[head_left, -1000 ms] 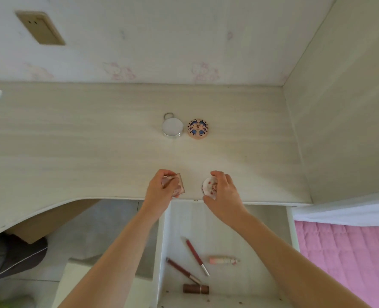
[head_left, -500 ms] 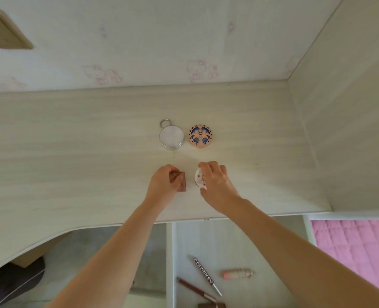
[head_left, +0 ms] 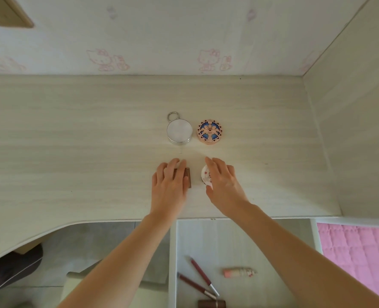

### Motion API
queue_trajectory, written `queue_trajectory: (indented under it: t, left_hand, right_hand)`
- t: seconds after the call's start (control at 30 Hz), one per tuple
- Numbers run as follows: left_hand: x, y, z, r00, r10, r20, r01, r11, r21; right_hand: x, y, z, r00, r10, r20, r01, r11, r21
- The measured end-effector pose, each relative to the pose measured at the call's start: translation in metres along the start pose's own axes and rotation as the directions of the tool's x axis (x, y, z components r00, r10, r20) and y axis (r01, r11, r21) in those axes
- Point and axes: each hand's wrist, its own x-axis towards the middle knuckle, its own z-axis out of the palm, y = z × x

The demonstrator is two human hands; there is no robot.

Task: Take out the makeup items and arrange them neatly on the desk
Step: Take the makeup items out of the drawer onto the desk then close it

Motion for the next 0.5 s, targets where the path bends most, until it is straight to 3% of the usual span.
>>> queue_trajectory:
  t: [0.07, 0.17, 0.33, 0.5]
  left_hand:
    - [-0.014, 0.0, 0.003, 0.996, 0.072, -0.049, -0.071, 0.997, 0.019]
    - [-0.04, 0.005, 0.011, 0.986, 0.162, 0.024, -0.163, 0.985, 0.056]
    - [-0.054, 0.01, 0.019, 0.989, 0.111, 0.096, -0.118, 0.991, 0.063]
    - [-0.039, 0.008, 0.018, 0.988, 0.121, 0.1, -0.126, 0.991, 0.042]
  right_hand:
    - [-0.003, 0.001, 0.001, 1.0, -0.013, -0.015, 0.013, 0.999, -0.029]
    - [-0.015, -0.002, 0.006, 0.997, -0.037, -0.07, 0.032, 0.997, -0.073]
    - [-0.038, -0.003, 0.022, 0.981, -0.129, -0.147, 0.108, 0.983, -0.147]
    - [-0.031, -0.005, 0.021, 0.988, -0.091, -0.125, 0.076, 0.989, -0.126]
